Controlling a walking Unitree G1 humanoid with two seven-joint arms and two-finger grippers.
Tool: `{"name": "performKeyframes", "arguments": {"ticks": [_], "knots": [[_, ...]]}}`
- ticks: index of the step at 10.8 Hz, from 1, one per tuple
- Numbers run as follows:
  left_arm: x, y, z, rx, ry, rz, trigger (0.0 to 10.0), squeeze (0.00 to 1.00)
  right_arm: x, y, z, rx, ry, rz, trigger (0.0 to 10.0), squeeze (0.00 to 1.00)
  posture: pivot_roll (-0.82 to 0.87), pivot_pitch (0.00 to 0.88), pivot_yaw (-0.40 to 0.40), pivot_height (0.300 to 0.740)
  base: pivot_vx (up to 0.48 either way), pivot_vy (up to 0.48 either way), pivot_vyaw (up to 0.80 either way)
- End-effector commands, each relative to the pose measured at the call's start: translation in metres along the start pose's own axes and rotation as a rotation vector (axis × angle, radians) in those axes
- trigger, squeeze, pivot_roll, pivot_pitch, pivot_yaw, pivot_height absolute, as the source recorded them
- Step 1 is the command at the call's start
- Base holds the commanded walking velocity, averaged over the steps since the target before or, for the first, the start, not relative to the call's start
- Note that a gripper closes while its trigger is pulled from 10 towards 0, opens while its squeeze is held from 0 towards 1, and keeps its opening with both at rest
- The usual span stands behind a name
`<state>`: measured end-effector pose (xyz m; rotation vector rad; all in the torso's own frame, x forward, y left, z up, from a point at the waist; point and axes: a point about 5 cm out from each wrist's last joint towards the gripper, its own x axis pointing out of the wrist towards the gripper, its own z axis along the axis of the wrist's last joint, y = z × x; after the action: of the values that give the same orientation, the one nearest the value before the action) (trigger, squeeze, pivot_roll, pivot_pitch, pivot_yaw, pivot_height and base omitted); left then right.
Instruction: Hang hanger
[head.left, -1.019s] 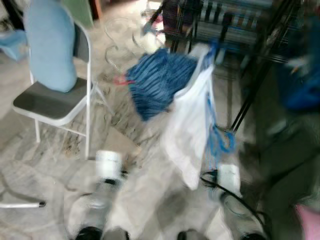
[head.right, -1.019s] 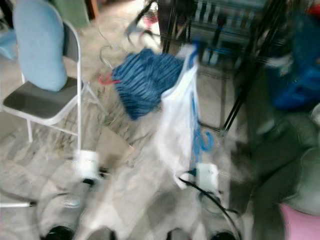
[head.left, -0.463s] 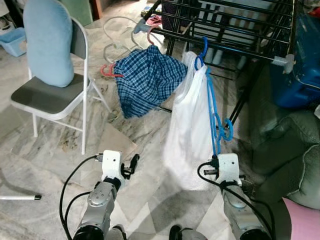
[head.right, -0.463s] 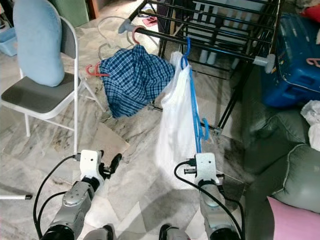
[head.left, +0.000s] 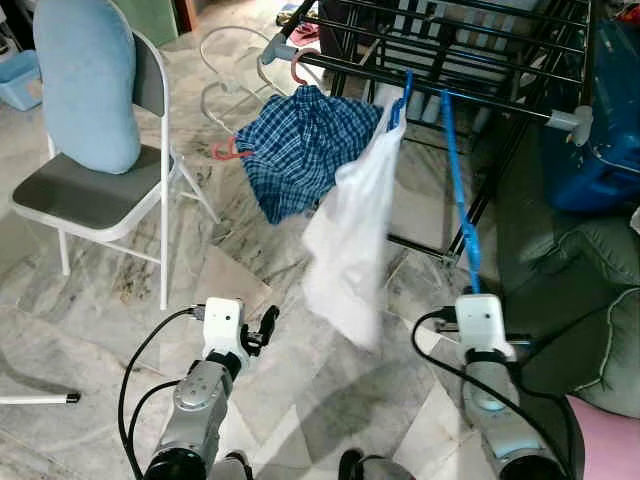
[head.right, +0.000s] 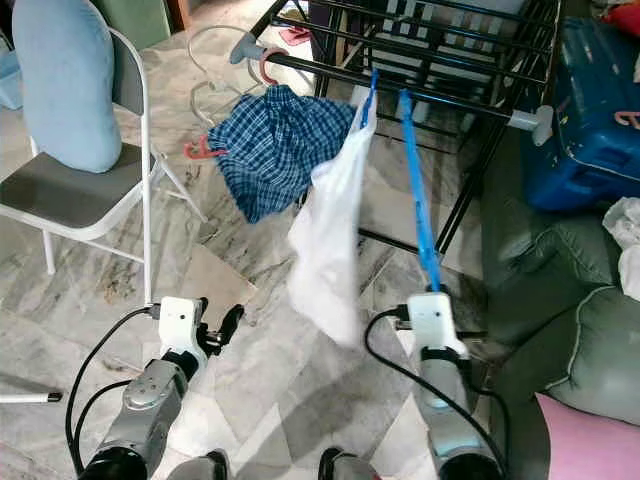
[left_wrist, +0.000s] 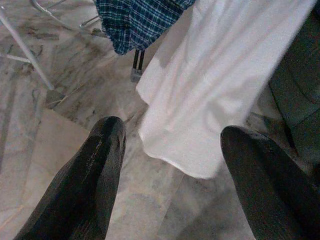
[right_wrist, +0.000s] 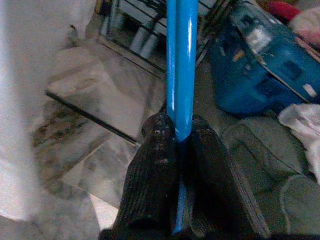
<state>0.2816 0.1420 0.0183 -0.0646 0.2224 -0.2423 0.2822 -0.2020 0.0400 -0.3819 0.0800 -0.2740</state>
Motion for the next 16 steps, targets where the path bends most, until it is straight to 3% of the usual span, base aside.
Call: {"name": "performKeyframes", "arguments": {"ticks": [1,3,4,6,8,10,16], "knots": [[-0.001,0.000,-0.003,0.004,0.020,0.000,10.0,0.00,0.001,-0.006,-0.008,0.029,0.061,-0.036,10.0,0.00,-0.02,0.154,-0.011,0.740,0.000,0.000,0.00],[-0.001,0.000,-0.004,0.011,0.033,-0.007,10.0,0.00,-0.005,-0.001,-0.029,0.178,0.229,-0.028,10.0,0.00,-0.01,0.153,-0.006,0.740,0.000,0.000,0.00],[-0.001,0.000,-0.005,0.011,0.034,-0.010,10.0,0.00,-0.007,0.001,-0.031,0.177,0.241,-0.015,10.0,0.00,-0.01,0.154,-0.005,0.740,0.000,0.000,0.00],[-0.003,0.000,-0.008,0.026,0.050,-0.033,10.0,0.00,-0.015,0.013,-0.042,0.268,0.340,0.033,10.0,0.00,-0.02,0.163,0.005,0.740,0.000,0.000,0.00],[-0.003,-0.005,-0.010,0.028,0.056,-0.068,10.0,0.00,-0.016,0.020,-0.044,0.299,0.366,0.073,10.0,0.00,-0.04,0.172,0.010,0.740,0.000,0.000,0.00],[0.005,-0.012,-0.002,0.018,0.034,-0.099,10.0,0.00,-0.017,0.019,-0.044,0.310,0.367,0.073,10.0,0.00,-0.05,0.173,0.005,0.740,0.285,0.000,0.00],[0.004,-0.020,-0.006,0.008,0.042,-0.134,10.0,0.00,-0.008,0.017,-0.039,0.318,0.367,0.090,10.0,0.00,-0.06,0.177,0.007,0.740,0.286,0.000,0.00]]}}
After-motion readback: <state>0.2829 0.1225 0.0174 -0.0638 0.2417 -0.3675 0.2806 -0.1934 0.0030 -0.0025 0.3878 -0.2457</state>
